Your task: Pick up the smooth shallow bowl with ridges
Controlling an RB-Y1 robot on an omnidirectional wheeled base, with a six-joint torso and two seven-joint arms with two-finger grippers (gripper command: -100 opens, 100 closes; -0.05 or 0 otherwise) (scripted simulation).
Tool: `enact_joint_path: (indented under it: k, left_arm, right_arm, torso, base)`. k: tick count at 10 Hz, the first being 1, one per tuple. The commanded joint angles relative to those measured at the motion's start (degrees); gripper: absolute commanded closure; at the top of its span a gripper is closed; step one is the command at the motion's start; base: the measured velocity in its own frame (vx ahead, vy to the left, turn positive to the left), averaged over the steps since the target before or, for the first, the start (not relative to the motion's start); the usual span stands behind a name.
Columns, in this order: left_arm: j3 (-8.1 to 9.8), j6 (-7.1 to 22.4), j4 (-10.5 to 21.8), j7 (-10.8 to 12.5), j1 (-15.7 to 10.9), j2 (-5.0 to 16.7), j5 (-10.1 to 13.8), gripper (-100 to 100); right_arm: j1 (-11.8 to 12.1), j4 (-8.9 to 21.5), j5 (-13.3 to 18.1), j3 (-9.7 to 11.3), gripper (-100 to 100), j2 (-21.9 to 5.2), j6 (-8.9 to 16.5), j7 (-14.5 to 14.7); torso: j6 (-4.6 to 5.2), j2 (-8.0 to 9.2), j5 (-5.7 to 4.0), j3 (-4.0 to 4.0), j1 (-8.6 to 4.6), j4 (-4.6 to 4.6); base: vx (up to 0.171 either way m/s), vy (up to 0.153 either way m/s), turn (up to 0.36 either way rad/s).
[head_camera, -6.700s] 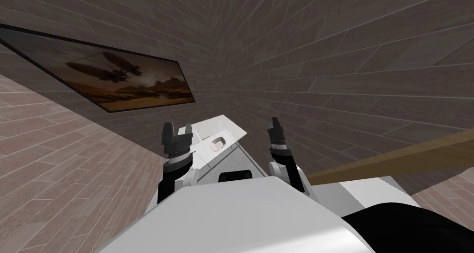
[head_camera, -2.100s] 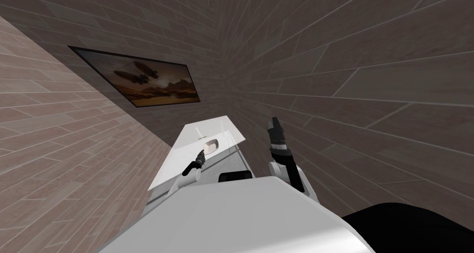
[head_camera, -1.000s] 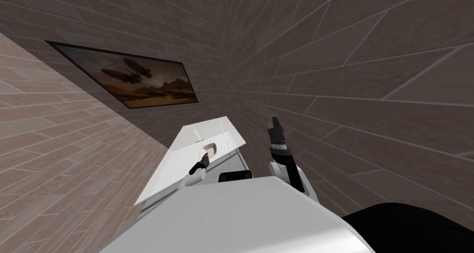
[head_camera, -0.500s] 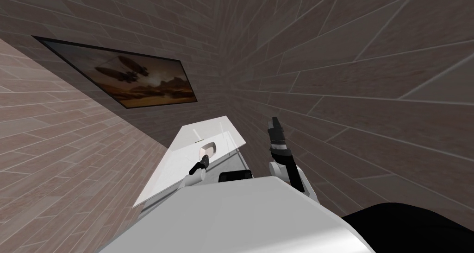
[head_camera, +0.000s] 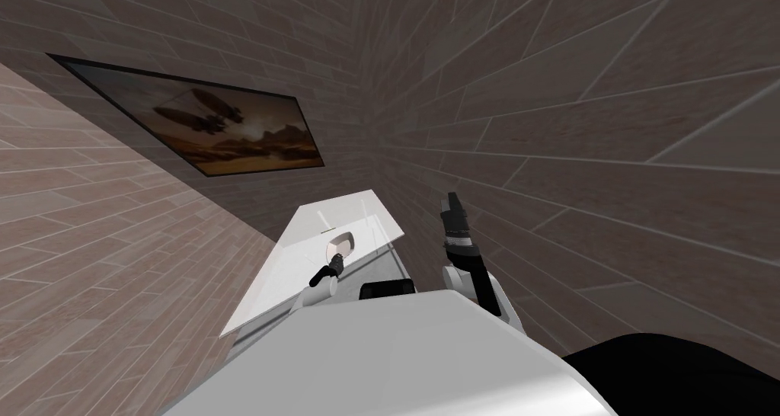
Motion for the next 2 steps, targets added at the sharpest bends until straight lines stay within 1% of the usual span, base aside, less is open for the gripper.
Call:
enact_joint_path:
  k: [1,2]
  left_arm:
    - [0.00,0.00,0.00,0.00,0.00,0.00,0.00,100]
    - [0.00,0.16,-0.14,0.02,0.06,-0.02,0.02,0]
  right_arm:
    - [0.00,0.00,0.00,0.00,0,0.00,0.00,0.00]
    - [0.00,0.00,0.00,0.00,0,0.00,0.00,0.00]
  torso:
    - [0.00,0.00,0.00,0.00,0.00,0.00]
    - [0.02,-0.09,-0.01,-0.04,0.03,-0.01]
  base:
    - [-0.027,-0.011,0.003]
    - [-0.006,-0.002,0.001]
